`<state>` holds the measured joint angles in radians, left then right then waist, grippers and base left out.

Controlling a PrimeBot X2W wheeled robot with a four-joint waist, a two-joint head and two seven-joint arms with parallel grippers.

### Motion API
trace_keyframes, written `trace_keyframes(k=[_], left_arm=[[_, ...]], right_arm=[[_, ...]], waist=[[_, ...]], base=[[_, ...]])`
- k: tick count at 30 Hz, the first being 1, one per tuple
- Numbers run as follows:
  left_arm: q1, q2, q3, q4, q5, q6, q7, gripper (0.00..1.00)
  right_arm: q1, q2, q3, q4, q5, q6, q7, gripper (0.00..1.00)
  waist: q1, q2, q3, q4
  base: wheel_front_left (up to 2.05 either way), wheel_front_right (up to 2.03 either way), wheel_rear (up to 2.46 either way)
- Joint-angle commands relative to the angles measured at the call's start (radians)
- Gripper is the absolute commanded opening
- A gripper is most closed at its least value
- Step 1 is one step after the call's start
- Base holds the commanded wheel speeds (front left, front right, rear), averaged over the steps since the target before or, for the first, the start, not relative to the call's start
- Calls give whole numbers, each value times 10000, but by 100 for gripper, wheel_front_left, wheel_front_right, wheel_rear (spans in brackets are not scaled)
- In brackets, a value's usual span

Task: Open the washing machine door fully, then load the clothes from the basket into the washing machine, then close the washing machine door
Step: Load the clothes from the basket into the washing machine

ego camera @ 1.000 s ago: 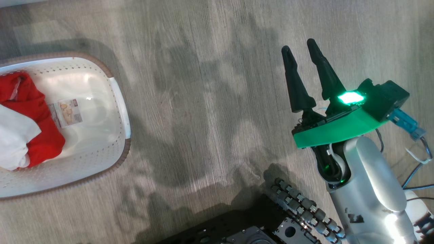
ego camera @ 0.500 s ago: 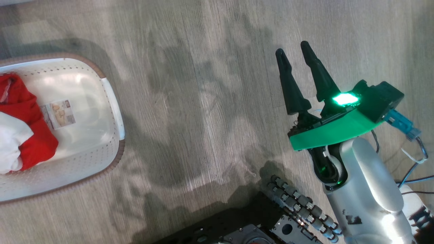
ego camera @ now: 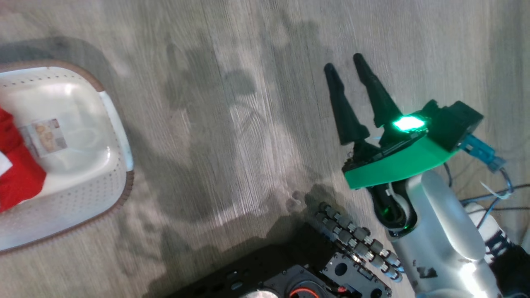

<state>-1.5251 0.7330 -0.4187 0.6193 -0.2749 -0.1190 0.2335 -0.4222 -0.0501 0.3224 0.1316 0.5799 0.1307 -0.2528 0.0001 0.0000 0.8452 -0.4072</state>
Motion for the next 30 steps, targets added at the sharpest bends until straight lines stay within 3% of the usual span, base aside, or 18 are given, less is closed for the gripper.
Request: trace_keyframes(k=[1, 6, 13, 22, 23, 24, 25, 30], left_arm=[[-719, 545, 169, -229, 216, 46, -168, 0], [-2206, 576, -181, 94, 674, -32, -896, 0], [-3325, -103, -445, 1460, 894, -6, -2307, 0], [-3617, -860, -14, 3574, -53, -32, -3085, 0], [-3649, -932, -12, 3698, -147, -48, -3162, 4], [-3686, -960, -92, 3764, -130, -60, -3302, 56], [-3715, -989, -151, 3835, -147, -71, -3435, 100], [-3756, -1038, -383, 4179, -242, -100, -3798, 100]], right_arm=[[115, -1, 268, -309, 100, 0, -90, 100], [17, -1, 608, -408, 396, 0, -90, 100], [132, -1, 647, -447, 489, 0, -90, 100], [198, -1, 544, -479, 483, 0, -90, 100], [194, -1, 528, -483, 485, 0, -90, 100], [184, -1, 517, -482, 485, 0, -90, 100], [166, -1, 518, -475, 485, 0, -90, 100], [14, -1, 547, -434, 490, 0, -90, 100]], waist=[[-1, 0, 241, -185], [-1, 0, 645, -624], [-1, 0, 822, -695], [-1, 0, 985, -583], [-1, 0, 999, -566], [-1, 0, 1012, -548], [-1, 0, 1020, -537], [-1, 0, 962, -528]], base=[[0, 0, 0], [0, 0, 0], [0, 0, 0], [0, 0, 0], [0, 0, 0], [0, 0, 0], [0, 0, 0], [0, 0, 0]])
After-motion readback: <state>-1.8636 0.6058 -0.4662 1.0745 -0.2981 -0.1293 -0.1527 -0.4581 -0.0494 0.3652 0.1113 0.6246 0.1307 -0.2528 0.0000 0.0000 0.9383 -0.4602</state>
